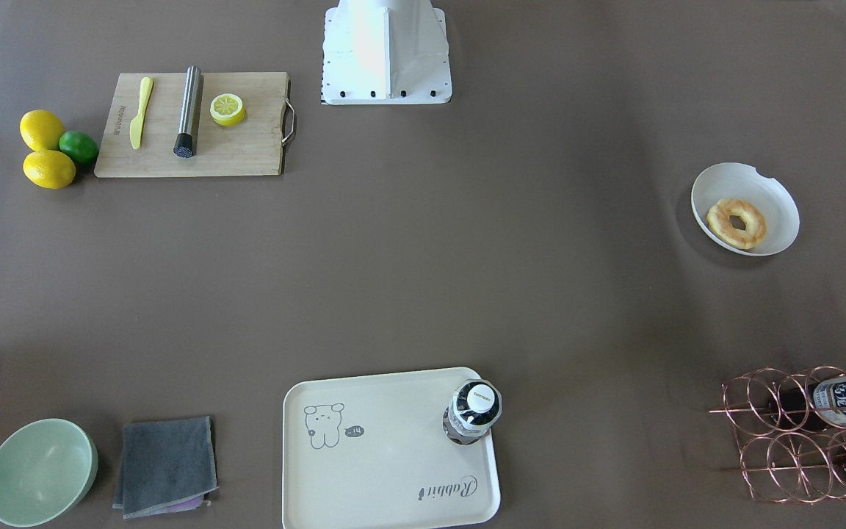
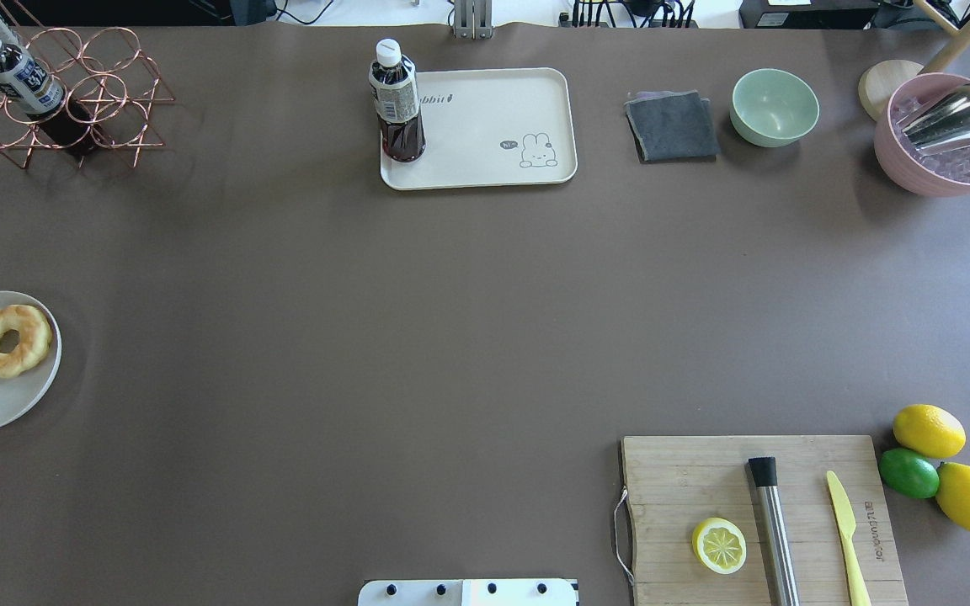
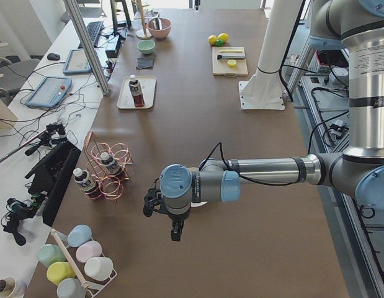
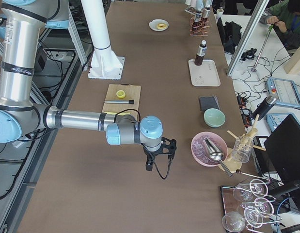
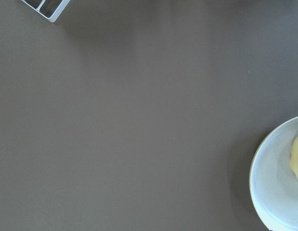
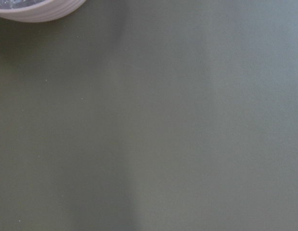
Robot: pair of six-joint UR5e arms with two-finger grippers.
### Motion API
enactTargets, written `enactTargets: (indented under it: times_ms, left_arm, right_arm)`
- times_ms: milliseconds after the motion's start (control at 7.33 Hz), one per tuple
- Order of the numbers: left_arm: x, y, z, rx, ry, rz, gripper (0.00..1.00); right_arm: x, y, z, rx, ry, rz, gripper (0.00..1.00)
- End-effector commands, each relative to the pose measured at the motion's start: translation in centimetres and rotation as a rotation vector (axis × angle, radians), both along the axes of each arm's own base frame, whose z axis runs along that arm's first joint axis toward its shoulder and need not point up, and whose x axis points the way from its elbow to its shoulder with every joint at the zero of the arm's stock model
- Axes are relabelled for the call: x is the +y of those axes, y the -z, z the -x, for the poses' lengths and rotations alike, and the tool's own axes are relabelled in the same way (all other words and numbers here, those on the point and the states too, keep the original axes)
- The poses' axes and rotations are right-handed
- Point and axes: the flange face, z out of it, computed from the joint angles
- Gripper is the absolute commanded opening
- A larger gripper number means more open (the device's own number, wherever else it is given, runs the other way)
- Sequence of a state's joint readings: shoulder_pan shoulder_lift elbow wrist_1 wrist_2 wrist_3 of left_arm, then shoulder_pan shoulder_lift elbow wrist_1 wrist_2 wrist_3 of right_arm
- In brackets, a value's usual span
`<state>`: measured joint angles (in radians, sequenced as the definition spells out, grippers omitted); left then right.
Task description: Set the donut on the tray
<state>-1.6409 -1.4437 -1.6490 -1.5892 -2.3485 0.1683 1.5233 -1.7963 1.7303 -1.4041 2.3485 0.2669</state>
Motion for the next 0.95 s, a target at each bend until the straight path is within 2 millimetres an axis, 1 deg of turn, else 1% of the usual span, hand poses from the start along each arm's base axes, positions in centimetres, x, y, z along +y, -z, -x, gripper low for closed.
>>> enactTargets:
  times_ms: [0,273,818]
  left_arm:
    - [-0.04,0.0,-0.03,-0.001,0.003,0.007,0.98]
    - [0.42,-0.36,-0.01,0.001,0.002,0.011,0.98]
    - [0.22,-0.22,0.14,0.0,0.006,0.008,0.98]
  right_arm:
    - [0.0,0.01,0.0,0.0,0.001,-0.002,1.0]
    - [0.0,0.01,0.0,0.0,0.001,-0.002,1.0]
    - [0.1,-0.15,0.0,0.0,0.001,0.003,1.0]
